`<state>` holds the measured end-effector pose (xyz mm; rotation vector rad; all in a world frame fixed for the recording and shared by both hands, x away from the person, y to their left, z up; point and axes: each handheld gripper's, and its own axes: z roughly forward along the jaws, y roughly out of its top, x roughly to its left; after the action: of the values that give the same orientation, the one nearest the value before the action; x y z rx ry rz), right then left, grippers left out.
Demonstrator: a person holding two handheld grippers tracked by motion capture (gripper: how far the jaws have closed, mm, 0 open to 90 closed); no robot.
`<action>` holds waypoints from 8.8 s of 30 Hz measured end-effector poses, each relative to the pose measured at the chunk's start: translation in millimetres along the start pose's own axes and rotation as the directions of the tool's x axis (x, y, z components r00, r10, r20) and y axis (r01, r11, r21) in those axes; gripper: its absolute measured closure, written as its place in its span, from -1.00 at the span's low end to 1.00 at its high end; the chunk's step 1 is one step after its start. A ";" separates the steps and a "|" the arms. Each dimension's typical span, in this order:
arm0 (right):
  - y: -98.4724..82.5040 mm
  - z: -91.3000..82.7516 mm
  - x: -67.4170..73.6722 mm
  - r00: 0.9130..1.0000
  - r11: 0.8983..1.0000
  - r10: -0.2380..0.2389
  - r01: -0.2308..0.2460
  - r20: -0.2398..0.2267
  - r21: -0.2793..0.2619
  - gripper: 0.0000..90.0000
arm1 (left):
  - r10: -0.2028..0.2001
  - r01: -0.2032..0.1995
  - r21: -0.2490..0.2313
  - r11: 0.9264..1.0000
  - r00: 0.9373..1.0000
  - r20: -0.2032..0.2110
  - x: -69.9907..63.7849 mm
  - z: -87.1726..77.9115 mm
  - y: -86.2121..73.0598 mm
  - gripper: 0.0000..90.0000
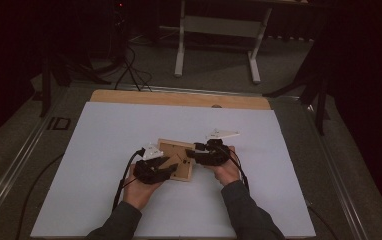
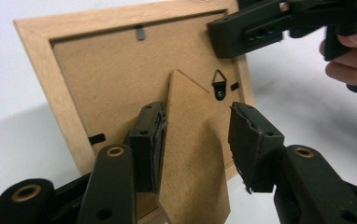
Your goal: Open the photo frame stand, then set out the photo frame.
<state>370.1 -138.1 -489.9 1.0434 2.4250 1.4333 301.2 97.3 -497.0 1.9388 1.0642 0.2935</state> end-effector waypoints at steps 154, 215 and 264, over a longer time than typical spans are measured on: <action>-1.7 -46.7 45.7 0.976 0.968 -0.216 0.215 0.003 -0.126 -0.04 | 0.011 -0.010 -0.015 1.000 1.000 0.013 3.6 -24.7 -10.6 0.19; -3.5 -23.3 21.1 0.998 0.988 -0.052 0.055 0.030 -0.144 0.95 | 0.044 -0.044 -0.004 0.999 0.995 -0.084 14.9 -13.7 -5.6 0.99; -6.8 -19.8 29.4 0.994 0.989 -0.112 0.112 0.003 -0.096 0.98 | 0.071 -0.071 -0.014 0.997 0.997 -0.019 -1.1 -5.8 0.3 0.99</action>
<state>336.0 -136.0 -478.4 0.8707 2.3492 1.4986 297.5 99.8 -493.1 1.9671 1.0044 0.3584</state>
